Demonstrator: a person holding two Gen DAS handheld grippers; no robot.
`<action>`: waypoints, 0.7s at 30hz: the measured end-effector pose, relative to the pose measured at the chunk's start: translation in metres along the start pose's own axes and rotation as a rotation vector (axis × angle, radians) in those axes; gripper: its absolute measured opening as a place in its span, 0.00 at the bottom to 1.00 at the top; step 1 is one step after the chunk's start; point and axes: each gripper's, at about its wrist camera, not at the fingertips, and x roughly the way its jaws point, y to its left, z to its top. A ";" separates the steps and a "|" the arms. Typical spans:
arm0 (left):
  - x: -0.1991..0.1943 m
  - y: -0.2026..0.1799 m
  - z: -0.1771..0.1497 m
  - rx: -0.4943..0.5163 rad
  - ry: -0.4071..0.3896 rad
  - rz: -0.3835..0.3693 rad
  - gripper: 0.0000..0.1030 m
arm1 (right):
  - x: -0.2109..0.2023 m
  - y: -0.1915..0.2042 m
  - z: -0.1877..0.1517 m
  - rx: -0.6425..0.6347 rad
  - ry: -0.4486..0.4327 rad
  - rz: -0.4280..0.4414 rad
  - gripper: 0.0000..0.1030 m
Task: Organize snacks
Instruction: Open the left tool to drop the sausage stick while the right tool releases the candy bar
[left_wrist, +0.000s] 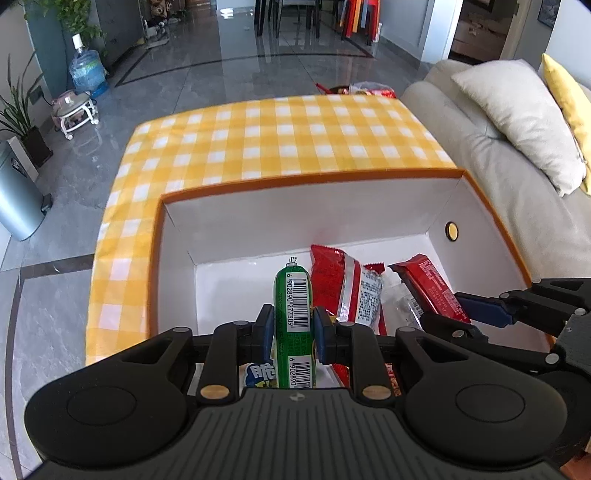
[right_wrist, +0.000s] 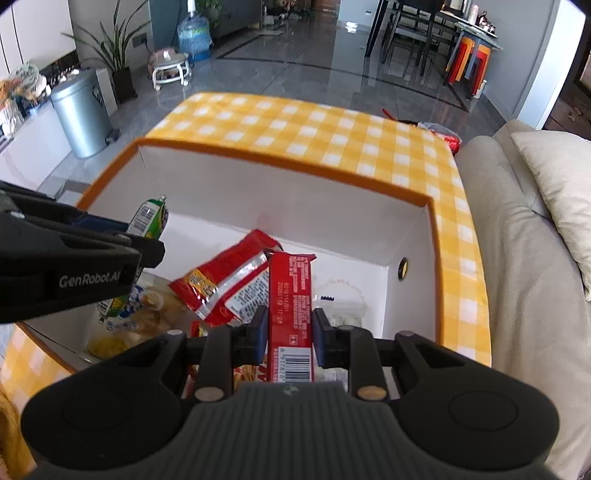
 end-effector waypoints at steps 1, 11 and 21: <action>0.003 -0.001 0.000 0.003 0.005 0.001 0.23 | 0.004 0.000 0.000 -0.005 0.008 -0.001 0.20; 0.033 -0.008 0.001 0.046 0.084 0.030 0.23 | 0.032 0.004 -0.003 -0.050 0.081 -0.020 0.20; 0.041 -0.011 0.000 0.070 0.109 0.047 0.24 | 0.042 0.003 -0.006 -0.061 0.121 -0.016 0.20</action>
